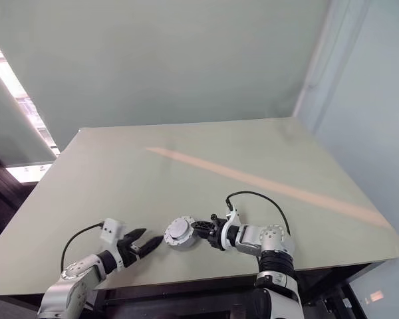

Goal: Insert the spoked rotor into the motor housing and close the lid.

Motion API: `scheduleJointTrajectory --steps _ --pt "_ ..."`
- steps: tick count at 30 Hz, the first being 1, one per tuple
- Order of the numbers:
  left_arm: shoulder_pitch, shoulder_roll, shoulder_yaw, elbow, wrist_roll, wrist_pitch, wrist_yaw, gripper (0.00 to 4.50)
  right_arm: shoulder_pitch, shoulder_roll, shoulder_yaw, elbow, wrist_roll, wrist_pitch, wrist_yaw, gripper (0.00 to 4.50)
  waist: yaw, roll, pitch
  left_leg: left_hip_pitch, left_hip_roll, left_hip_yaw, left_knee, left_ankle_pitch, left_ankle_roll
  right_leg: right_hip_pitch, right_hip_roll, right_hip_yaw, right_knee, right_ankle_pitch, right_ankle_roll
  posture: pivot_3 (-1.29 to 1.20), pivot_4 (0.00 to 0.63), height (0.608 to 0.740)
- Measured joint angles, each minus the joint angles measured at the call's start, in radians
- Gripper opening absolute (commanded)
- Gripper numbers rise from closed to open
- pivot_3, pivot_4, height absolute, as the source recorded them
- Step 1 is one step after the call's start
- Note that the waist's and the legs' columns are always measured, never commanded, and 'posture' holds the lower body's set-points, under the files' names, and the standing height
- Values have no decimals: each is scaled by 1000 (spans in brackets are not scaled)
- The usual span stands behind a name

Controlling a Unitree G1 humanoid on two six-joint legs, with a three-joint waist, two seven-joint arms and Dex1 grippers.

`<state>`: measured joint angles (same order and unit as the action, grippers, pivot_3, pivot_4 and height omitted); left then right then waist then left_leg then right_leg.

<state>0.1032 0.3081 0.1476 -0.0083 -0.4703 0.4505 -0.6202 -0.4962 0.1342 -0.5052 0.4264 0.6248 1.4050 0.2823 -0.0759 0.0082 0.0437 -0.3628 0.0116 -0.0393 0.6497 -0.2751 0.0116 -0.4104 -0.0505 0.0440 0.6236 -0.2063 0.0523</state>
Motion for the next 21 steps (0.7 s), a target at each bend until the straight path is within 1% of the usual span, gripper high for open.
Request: scheduleJointTrajectory --steps 3,6,11,15,21 --pt "3 -87 107 -38 -142 107 96 4500 10 8 -9 0 12 -8 4 1195 0 -1 0 0 0 0 0 0 0 0 0 0 0 0 1 0 0 740" --pt "5 -145 176 -67 -276 213 174 4500 24 15 -21 0 25 -10 5 1195 -1 -2 1 0 0 0 0 0 0 -1 0 0 0 0 1 0 0 740" --pt "8 -233 266 -94 -434 279 287 4500 24 28 -38 -1 60 -6 1 1195 0 -5 3 -1 0 0 0 0 0 -1 1 0 0 0 0 0 0 740" --pt "21 -265 306 -108 -514 291 340 4500 22 29 -53 -5 97 -6 -7 1195 0 -5 3 -3 0 0 1 0 0 -2 1 0 -1 0 0 0 0 740" --pt "35 -291 308 -115 -592 296 379 4500 9 29 -58 -18 155 -5 -27 1195 0 -6 3 -5 0 0 1 0 0 -3 1 0 -1 -1 -1 0 0 740"
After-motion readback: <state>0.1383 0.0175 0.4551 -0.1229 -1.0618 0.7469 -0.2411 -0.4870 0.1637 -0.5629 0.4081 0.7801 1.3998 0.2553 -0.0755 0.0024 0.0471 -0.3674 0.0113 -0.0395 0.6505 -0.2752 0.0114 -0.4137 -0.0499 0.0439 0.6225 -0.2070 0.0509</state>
